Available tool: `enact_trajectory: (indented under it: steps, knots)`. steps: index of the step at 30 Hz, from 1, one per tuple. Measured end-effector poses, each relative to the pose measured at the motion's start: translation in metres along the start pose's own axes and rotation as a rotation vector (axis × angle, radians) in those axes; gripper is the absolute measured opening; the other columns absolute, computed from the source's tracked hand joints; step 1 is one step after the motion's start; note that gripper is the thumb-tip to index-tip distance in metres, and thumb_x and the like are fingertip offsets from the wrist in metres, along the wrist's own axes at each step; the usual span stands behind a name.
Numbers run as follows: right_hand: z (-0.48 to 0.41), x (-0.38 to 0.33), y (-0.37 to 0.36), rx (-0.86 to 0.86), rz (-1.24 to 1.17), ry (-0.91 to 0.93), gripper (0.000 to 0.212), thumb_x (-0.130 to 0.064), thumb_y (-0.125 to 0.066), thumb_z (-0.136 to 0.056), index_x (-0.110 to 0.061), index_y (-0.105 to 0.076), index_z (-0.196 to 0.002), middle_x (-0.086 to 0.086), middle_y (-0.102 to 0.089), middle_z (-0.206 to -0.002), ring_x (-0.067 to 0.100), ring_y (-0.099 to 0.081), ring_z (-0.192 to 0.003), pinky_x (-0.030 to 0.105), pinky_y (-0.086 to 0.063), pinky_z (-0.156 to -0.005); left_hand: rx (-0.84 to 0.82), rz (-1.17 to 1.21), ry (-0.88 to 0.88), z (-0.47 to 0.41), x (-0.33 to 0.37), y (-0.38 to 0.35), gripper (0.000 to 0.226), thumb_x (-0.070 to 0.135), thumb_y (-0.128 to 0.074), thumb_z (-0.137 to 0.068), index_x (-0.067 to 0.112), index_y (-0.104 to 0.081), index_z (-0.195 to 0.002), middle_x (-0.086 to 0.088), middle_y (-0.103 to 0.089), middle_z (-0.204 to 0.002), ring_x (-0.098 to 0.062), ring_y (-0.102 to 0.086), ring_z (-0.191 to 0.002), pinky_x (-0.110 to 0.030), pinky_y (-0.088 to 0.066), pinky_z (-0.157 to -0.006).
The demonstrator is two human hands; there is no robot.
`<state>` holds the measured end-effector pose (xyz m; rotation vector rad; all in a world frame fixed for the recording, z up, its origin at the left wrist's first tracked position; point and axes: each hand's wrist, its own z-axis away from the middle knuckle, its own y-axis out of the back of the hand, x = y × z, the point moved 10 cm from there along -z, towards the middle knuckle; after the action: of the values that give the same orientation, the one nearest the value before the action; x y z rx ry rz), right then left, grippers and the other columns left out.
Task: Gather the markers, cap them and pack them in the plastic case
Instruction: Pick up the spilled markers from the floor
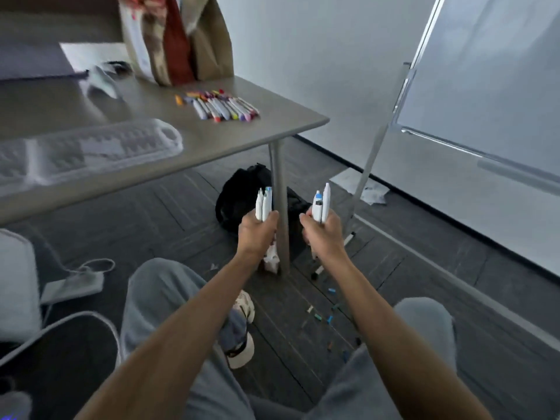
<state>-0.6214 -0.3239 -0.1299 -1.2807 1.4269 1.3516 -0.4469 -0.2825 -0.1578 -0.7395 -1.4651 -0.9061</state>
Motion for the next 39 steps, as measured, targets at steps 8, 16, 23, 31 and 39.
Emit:
enact_trajectory:
  steps: [8, 16, 23, 31, 39]
  knots:
    - [0.054, -0.144, -0.104, -0.191, -0.088, 0.405, 0.023, -0.01, -0.061, -0.09, -0.013, -0.048, -0.071, -0.004, -0.044, -0.057, 0.008, -0.041, -0.05, 0.021, -0.036, -0.05, 0.201, 0.012, -0.35, 0.051, 0.092, 0.141, 0.029, 0.018, -0.057, -0.085, 0.011, -0.04, -0.063, 0.0, -0.043, -0.056, -0.014, -0.041, -0.055, -0.034, -0.037, -0.052]
    - [0.097, -0.24, -0.218, -0.426, -0.216, 0.582, 0.032, -0.002, -0.058, -0.091, -0.02, -0.042, -0.07, -0.012, -0.04, -0.056, 0.005, -0.037, -0.05, 0.017, -0.032, -0.051, 0.486, 0.072, -0.502, 0.088, 0.15, 0.291, 0.031, 0.018, -0.057, -0.09, -0.001, -0.042, -0.07, -0.008, -0.044, -0.059, -0.017, -0.04, -0.055, -0.032, -0.035, -0.049]
    - [0.152, -0.305, -0.353, -0.682, -0.272, 0.669, 0.02, -0.008, -0.058, -0.093, -0.001, -0.052, -0.075, 0.005, -0.049, -0.058, 0.013, -0.046, -0.052, 0.028, -0.04, -0.05, 0.721, 0.017, -0.523, 0.127, 0.156, 0.416, 0.03, 0.024, -0.059, -0.088, 0.002, -0.045, -0.073, -0.012, -0.045, -0.061, -0.018, -0.041, -0.056, -0.041, -0.037, -0.051]
    - [0.239, -0.346, -0.481, -0.904, -0.33, 0.633, 0.024, -0.013, -0.057, -0.093, -0.009, -0.048, -0.071, -0.004, -0.046, -0.057, 0.008, -0.044, -0.051, 0.023, -0.038, -0.049, 1.002, 0.022, -0.406, 0.176, 0.15, 0.556, 0.027, 0.019, -0.055, -0.094, 0.002, -0.05, -0.074, -0.007, -0.049, -0.058, -0.008, -0.041, -0.045, -0.019, -0.035, -0.044]
    - [0.27, -0.359, -0.579, -1.01, -0.285, 0.489, 0.021, -0.009, -0.053, -0.084, -0.017, -0.045, -0.067, 0.002, -0.045, -0.057, 0.015, -0.045, -0.05, 0.029, -0.041, -0.047, 1.058, 0.04, -0.245, 0.171, 0.129, 0.653, 0.022, 0.022, -0.061, -0.09, 0.001, -0.058, -0.084, -0.004, -0.057, -0.058, -0.015, -0.052, -0.048, -0.025, -0.039, -0.045]
